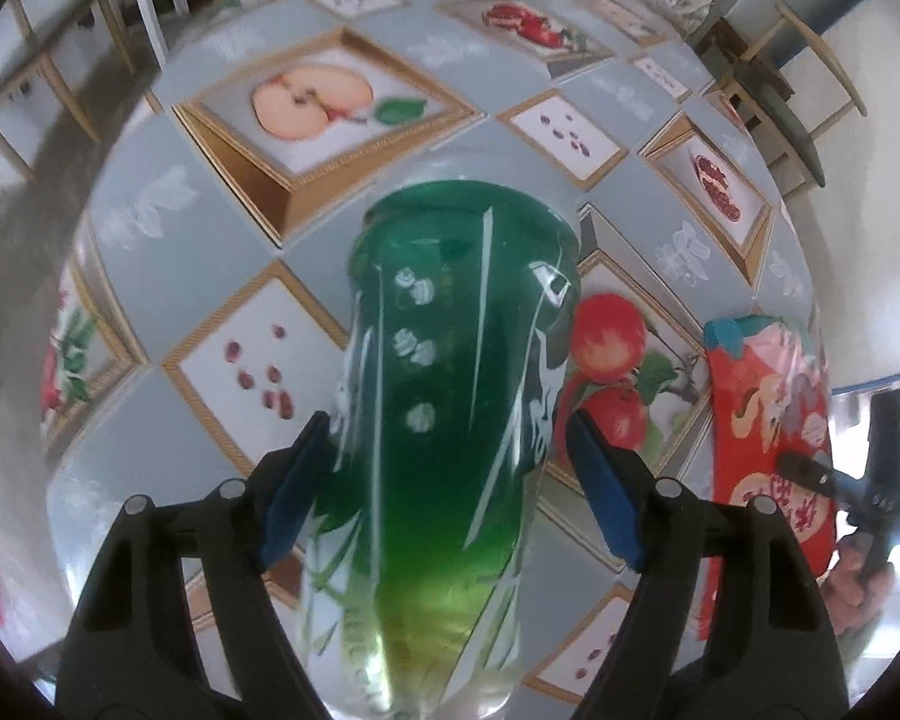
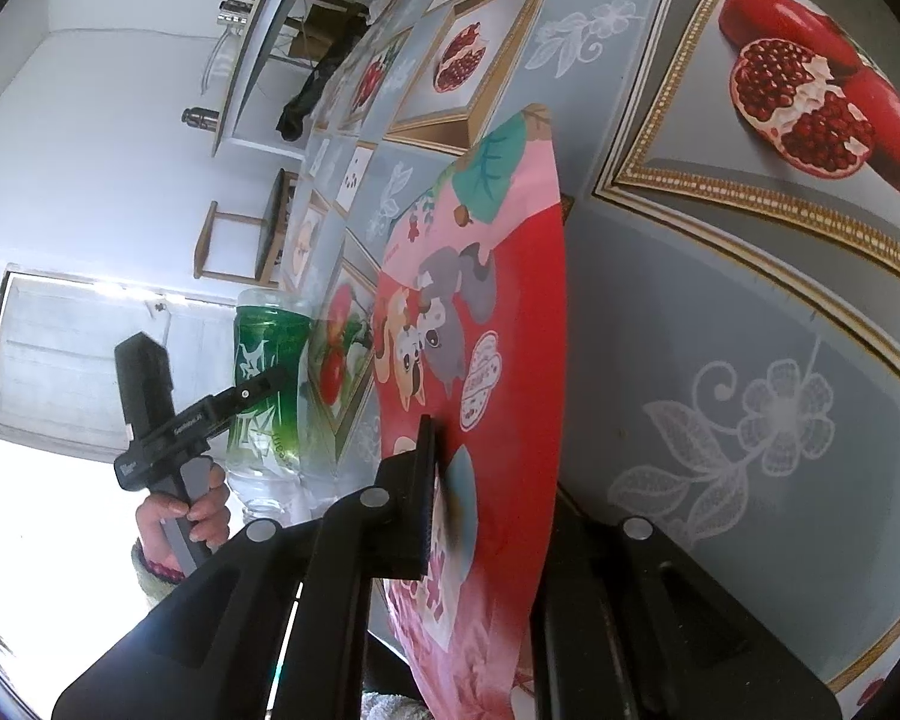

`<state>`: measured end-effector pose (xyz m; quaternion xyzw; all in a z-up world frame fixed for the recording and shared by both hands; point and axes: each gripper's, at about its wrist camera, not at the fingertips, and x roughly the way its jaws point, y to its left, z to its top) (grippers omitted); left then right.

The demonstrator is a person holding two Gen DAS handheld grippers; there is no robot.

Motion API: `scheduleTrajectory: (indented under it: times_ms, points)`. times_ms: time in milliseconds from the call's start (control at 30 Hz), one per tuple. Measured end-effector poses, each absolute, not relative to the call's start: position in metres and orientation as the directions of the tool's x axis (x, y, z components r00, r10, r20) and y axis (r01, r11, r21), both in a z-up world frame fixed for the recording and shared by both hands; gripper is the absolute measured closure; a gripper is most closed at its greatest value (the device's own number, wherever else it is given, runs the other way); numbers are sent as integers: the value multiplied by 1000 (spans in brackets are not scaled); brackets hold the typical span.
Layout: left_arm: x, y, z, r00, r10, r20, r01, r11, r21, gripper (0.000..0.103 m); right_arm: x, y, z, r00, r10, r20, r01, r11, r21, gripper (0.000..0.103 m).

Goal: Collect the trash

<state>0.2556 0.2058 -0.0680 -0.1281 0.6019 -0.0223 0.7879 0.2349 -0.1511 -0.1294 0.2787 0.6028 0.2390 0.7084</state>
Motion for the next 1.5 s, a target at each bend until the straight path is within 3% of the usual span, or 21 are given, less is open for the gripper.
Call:
scheduleTrajectory:
  times_ms: [133, 233, 500, 733, 1000, 1233, 1367, 1500]
  points:
    - [264, 205, -71, 255, -194, -947, -135, 963, -234, 30, 234, -152, -129, 159, 674, -721, -6, 731, 682, 95]
    - [265, 202, -71, 265, -174, -948, -131, 968, -215, 40, 233, -153, -129, 161, 675, -720, -10, 730, 683, 95]
    - [247, 207, -56, 375, -246, -894, -144, 937, -319, 41, 232, -152, -128, 162, 674, -720, -10, 731, 682, 95]
    - [195, 202, 4, 651, -295, -700, -60, 899, -435, 41, 232, -151, -128, 167, 671, -723, -5, 734, 680, 95]
    - [141, 186, 34, 807, -304, -506, 8, 863, -505, 42, 232, -148, -124, 172, 651, -739, -10, 751, 660, 92]
    - [132, 170, 37, 818, -270, -507, -4, 881, -474, 42, 235, -148, -113, 198, 626, -754, -25, 773, 634, 89]
    - [126, 168, 40, 819, -258, -513, -1, 893, -451, 42, 236, -154, -110, 214, 618, -756, -10, 776, 631, 79]
    - [123, 165, 42, 822, -245, -513, 4, 905, -426, 42, 236, -160, -109, 225, 621, -751, 4, 770, 638, 77]
